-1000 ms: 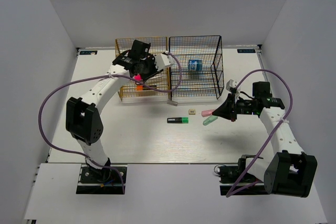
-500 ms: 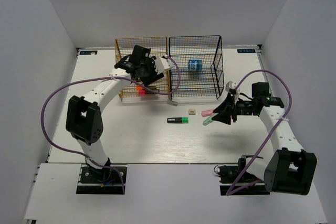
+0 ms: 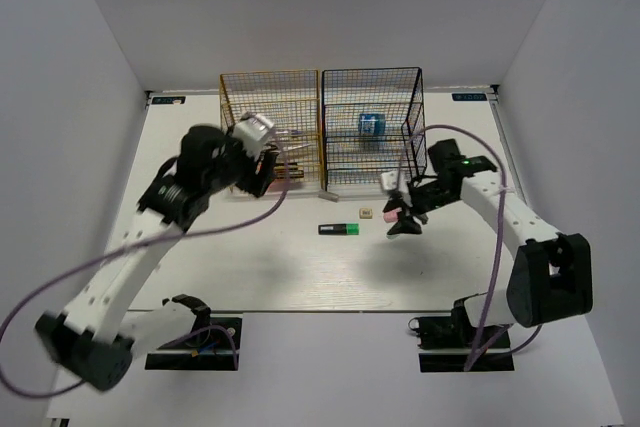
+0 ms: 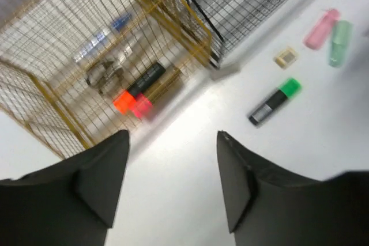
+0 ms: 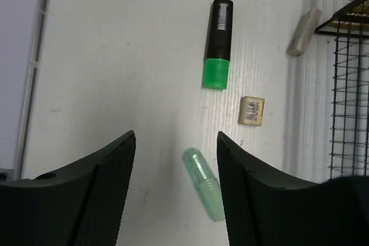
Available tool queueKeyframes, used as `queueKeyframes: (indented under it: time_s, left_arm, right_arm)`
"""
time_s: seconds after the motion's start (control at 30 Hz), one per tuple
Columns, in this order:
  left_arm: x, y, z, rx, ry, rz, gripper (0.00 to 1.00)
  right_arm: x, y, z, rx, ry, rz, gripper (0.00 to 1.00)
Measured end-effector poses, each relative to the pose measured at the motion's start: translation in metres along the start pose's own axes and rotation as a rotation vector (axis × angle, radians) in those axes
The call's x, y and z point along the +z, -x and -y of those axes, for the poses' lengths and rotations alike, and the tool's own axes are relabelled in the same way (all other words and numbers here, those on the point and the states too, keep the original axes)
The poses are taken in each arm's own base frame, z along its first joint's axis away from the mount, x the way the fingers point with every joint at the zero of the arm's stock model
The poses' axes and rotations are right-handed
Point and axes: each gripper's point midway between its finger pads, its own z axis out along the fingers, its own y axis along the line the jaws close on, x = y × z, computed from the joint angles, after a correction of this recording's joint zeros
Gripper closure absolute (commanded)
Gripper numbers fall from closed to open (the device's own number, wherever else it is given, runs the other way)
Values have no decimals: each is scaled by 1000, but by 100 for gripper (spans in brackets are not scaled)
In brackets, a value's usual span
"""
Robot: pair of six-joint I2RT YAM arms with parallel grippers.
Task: Sort the stationery into containers
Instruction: Pick up the pen from the center of the board.
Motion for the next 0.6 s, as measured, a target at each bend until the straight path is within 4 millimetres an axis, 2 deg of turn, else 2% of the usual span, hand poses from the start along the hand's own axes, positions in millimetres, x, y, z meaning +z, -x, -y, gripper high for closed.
queueKeyframes:
  time_s: [0.03,0.07,0.17,0.2,0.23,0.3,0.37,0.47,0.6]
  left_arm:
    - [-16,-4,6,-38,9,33,25]
    - [-31,-17,14,-77,11,41,21]
    - [-59,-64,27,-180,55,32,15]
    - [-64,-82,29,-209,80,12,8]
    - [-65,-98,28,-231,109,-10,5]
    - [-69,-132,25,-276,179,-62,2]
    - [-71,-157,24,-303,230,-99,1]
    - [-76,-180,22,-326,281,-107,1]
    - [-82,-184,18,-342,327,-63,1]
  right_arm:
    - [8,-8,7,-53,-2,-76,38]
    - [17,-13,11,-87,-1,-140,38]
    - [39,-8,15,-58,16,-268,36]
    - [44,2,21,-22,16,-294,34]
    - [49,12,35,0,-7,-310,33]
    - [62,31,59,14,-55,-319,33]
    - [73,35,68,35,-87,-336,32]
    - [87,22,63,88,-81,-401,32]
    - [107,0,58,137,-62,-477,33]
